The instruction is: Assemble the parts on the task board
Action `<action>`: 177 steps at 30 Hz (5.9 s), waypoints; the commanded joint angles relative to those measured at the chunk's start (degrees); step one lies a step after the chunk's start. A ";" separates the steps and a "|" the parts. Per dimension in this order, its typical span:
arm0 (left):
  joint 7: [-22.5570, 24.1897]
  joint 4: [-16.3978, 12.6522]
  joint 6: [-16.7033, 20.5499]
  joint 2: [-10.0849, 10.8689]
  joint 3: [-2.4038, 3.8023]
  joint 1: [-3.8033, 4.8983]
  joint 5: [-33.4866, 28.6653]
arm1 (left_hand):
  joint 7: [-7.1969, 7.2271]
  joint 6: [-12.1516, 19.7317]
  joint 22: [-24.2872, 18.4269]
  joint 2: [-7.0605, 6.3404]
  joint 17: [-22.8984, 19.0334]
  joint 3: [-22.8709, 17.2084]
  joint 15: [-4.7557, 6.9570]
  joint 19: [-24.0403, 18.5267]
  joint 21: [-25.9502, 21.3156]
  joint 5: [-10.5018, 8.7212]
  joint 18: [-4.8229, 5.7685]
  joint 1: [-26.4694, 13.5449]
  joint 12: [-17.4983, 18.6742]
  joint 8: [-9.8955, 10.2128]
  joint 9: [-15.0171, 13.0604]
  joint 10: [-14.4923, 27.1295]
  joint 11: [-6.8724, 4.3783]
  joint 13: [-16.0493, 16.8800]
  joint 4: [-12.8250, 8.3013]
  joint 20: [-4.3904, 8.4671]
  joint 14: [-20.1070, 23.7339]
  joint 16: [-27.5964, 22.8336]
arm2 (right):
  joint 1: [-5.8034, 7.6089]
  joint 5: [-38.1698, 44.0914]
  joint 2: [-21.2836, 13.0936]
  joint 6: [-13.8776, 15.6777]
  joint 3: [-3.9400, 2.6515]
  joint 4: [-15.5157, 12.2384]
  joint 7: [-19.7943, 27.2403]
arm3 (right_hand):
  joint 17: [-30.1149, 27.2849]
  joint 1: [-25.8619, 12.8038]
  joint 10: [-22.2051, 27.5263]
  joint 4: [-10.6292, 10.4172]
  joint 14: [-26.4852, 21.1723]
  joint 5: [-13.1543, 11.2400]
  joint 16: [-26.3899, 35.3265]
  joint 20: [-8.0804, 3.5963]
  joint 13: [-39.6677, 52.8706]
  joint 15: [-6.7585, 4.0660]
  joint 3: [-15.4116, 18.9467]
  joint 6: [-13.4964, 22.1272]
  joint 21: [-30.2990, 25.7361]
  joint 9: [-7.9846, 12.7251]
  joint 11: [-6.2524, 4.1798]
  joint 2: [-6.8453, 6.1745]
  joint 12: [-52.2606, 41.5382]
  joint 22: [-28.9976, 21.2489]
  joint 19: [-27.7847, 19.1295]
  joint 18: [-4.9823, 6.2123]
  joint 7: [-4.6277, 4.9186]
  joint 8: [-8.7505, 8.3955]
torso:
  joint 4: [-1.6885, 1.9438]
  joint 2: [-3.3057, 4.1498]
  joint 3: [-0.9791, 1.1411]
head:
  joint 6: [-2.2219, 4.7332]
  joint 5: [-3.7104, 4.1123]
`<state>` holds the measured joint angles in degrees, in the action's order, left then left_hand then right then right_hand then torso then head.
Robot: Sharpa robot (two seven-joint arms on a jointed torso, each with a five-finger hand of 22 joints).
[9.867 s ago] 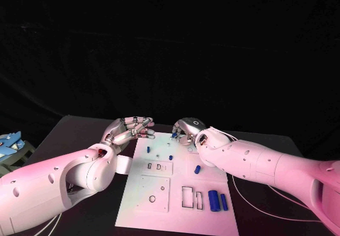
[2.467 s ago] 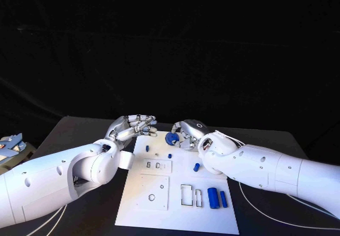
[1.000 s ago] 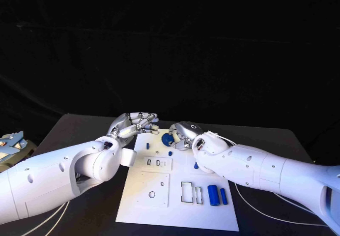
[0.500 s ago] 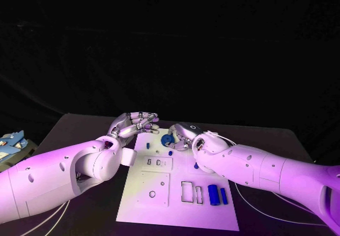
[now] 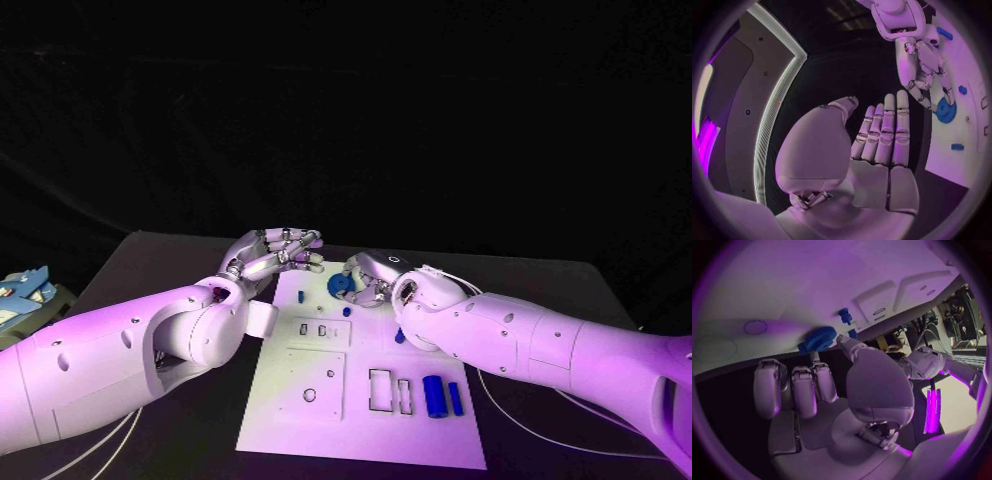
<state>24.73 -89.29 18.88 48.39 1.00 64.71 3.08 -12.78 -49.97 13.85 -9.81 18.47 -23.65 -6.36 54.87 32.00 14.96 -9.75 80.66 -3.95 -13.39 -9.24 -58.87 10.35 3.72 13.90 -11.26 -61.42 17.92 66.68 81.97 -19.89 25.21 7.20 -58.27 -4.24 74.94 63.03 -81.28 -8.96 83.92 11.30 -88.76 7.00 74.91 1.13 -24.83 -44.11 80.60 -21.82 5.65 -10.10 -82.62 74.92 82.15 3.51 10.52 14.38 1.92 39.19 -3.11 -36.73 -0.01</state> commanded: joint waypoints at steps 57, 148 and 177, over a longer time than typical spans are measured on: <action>0.12 -0.13 -1.14 0.82 0.04 0.05 -0.02 | -1.07 0.64 0.18 0.56 0.24 -0.06 -0.15 -0.60 0.47 -0.21 -0.45 -0.28 0.31 0.33 0.11 0.56 -0.10 0.00 -0.49 -0.13 0.43 -0.41 | 5.45 -35.22 -21.75 -6.93 -0.93 -14.32 16.27 | 6.95 9.15 2.13 7.11 4.26 -0.83 0.68 0.41 3.13 0.27 -3.67 -3.49 -4.04 0.48 0.03 0.74 1.81 -0.58 -2.84 0.63 0.09 -2.91 | -1.69 -0.67 1.01 | 0.76 -0.02; -0.17 0.52 -1.87 0.36 0.02 -0.02 0.15 | -1.02 0.61 0.24 0.47 0.33 -0.05 -0.18 -0.79 0.59 -0.23 -0.44 -0.37 0.27 0.36 0.11 0.53 -0.12 0.02 -0.58 -0.17 0.55 -0.57 | -1.70 -25.55 -19.45 -8.51 -0.72 -1.70 14.95 | 8.50 9.46 0.88 11.16 4.62 -2.58 0.35 0.13 4.39 -0.11 -5.46 -7.27 -4.00 0.04 -0.48 2.13 0.52 0.57 -2.23 0.49 -0.54 -1.96 | -2.12 -0.62 1.73 | -0.83 -0.46; -0.21 0.48 -1.79 0.65 0.02 -0.02 0.16 | -1.05 0.59 0.35 0.51 0.52 -0.14 -0.22 -1.15 0.82 -0.22 -0.45 -0.44 0.26 0.44 0.12 0.58 -0.08 0.03 -0.76 -0.23 0.71 -0.85 | -1.37 -24.53 -21.77 0.61 -0.80 -8.32 14.25 | 9.60 9.86 -0.27 11.08 4.91 -3.68 0.10 -1.33 5.15 -1.66 -7.30 -10.29 -2.12 -1.79 -2.22 5.96 0.04 2.90 -0.61 -0.07 -2.43 2.14 | -2.21 -0.78 1.73 | -1.03 -0.54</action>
<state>24.23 -88.68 17.96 49.06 0.98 64.65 3.14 -12.58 -49.78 14.15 -9.57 18.94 -23.80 -6.57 54.14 32.63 14.97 -9.75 80.43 -3.95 -13.16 -9.17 -58.67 10.13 3.72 13.42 -11.59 -61.21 17.25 65.16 56.00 -41.62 23.42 6.43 -65.54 10.87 74.93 72.82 -81.60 2.28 84.03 7.22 -88.30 5.64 74.92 -0.23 -31.80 -53.78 78.19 -22.84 3.70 -4.64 -82.62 74.92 81.03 3.51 8.21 15.80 -0.27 38.46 -1.38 -37.82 -0.55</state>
